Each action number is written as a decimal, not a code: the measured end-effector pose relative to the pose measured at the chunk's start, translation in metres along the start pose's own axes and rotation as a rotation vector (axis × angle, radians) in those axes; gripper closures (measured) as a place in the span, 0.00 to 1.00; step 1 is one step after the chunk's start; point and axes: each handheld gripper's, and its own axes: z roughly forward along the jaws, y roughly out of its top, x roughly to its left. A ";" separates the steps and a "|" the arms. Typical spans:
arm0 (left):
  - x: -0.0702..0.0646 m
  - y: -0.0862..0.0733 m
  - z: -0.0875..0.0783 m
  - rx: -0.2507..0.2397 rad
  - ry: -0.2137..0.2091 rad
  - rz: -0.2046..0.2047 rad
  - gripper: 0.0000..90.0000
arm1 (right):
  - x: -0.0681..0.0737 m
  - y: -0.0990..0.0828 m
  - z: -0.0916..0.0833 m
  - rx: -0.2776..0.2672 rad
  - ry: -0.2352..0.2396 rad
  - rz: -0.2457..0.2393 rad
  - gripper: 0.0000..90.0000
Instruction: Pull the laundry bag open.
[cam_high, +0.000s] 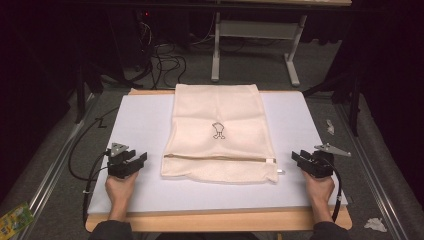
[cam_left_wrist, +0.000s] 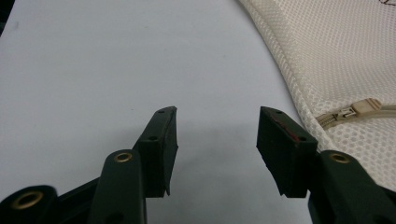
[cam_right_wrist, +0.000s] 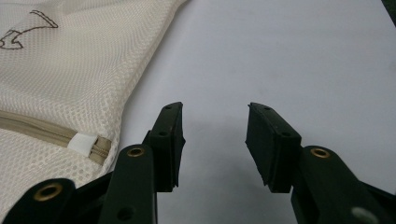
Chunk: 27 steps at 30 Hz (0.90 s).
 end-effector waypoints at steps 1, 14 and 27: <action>0.000 0.000 0.001 0.000 0.002 0.001 0.54 | 0.000 0.000 0.000 0.003 -0.005 -0.005 0.63; -0.003 -0.002 0.004 0.003 0.017 0.015 0.53 | 0.001 -0.002 0.005 0.017 -0.040 -0.015 0.60; -0.006 -0.004 0.005 0.007 0.042 0.047 0.47 | 0.005 -0.004 0.005 0.008 -0.090 -0.038 0.53</action>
